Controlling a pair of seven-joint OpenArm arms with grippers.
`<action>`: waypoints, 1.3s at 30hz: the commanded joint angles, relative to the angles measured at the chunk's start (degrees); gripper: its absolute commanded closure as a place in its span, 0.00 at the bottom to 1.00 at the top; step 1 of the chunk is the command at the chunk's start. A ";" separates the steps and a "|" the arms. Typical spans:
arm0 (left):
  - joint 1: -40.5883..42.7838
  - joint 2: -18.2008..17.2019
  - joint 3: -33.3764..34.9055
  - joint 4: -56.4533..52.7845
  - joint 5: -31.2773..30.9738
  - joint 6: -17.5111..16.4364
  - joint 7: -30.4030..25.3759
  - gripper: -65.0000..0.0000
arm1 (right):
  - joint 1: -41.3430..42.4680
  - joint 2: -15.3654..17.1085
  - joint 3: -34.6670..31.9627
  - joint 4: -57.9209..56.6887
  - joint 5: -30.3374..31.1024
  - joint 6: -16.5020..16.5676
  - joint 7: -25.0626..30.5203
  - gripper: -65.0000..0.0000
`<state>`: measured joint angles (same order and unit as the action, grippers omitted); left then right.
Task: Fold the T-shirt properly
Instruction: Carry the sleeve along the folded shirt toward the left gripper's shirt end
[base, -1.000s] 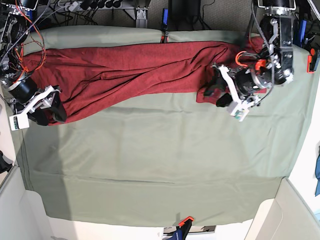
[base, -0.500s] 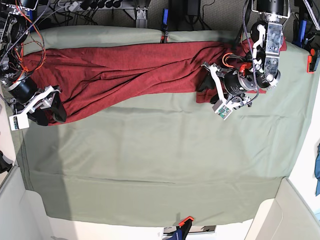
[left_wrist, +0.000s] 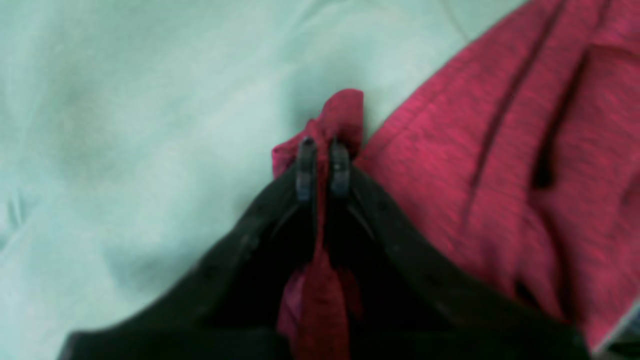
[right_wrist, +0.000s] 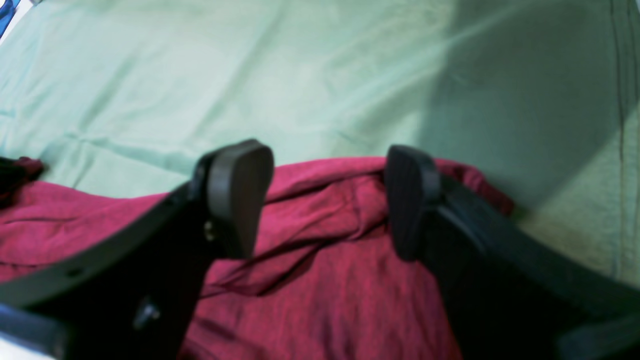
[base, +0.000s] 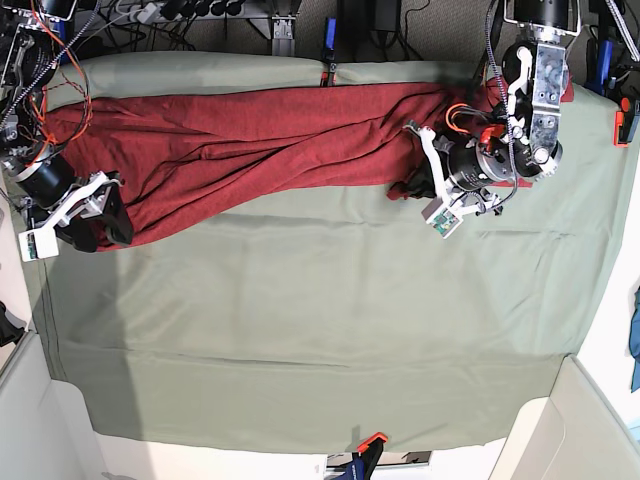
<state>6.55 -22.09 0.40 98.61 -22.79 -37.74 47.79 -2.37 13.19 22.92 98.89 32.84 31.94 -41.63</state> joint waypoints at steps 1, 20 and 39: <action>-0.92 -0.74 -1.09 2.93 -2.43 -0.52 -0.26 1.00 | 0.74 0.74 0.33 1.01 1.22 0.17 1.29 0.41; 16.22 -3.41 -31.12 20.20 -16.68 -1.97 2.64 1.00 | 0.79 1.07 0.33 0.96 -3.30 -1.31 3.65 0.41; 19.63 -0.48 -34.12 6.36 -17.70 -2.23 -1.14 0.61 | 0.76 1.07 0.33 0.90 -3.28 -1.31 3.67 0.41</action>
<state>26.17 -21.76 -33.34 104.09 -39.62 -39.48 47.86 -2.35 13.50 22.92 98.89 28.69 30.74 -39.44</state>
